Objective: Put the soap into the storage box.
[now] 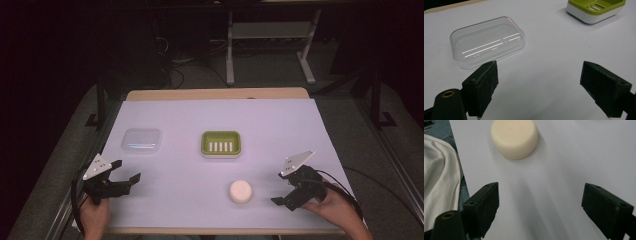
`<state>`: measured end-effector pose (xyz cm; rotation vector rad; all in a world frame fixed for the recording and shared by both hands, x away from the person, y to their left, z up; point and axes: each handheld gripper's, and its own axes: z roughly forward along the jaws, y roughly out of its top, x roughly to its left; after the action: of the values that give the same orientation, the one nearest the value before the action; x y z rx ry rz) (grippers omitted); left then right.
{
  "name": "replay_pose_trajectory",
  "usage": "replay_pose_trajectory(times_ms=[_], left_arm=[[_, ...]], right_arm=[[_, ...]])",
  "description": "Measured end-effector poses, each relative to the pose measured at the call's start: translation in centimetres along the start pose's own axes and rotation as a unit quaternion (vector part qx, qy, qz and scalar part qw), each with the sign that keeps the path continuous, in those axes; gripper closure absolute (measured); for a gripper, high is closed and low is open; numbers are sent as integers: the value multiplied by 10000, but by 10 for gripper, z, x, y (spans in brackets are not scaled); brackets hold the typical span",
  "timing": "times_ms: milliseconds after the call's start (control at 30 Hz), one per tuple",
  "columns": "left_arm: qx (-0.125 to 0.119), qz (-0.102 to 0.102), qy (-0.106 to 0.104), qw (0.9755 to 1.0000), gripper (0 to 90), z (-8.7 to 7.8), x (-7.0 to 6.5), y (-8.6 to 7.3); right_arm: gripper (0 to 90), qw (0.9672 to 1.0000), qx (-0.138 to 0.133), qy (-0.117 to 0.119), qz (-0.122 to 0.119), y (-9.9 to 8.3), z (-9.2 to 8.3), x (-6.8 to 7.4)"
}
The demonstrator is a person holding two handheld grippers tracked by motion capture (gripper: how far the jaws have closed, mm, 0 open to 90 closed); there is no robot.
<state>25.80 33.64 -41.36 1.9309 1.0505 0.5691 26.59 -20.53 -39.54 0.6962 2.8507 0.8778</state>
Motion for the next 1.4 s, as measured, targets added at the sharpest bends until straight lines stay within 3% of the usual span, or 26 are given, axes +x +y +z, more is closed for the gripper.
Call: replay_pose_trajectory(times_ms=[267, 833, 1400], left_arm=[[-3, -21, -25, 10000, 145, 0, 0, 0], [-66, -47, 22, 10000, 145, -2, 1, 0], [-63, -23, 22, 10000, 145, -2, 0, 1]], right_arm=[[140, 9998, 89, 47, -191, 11, 5, 2], [139, 9991, 144, 140, -376, 27, 6, 6], [139, 9974, 330, 278, -584, 47, 19, 12]])
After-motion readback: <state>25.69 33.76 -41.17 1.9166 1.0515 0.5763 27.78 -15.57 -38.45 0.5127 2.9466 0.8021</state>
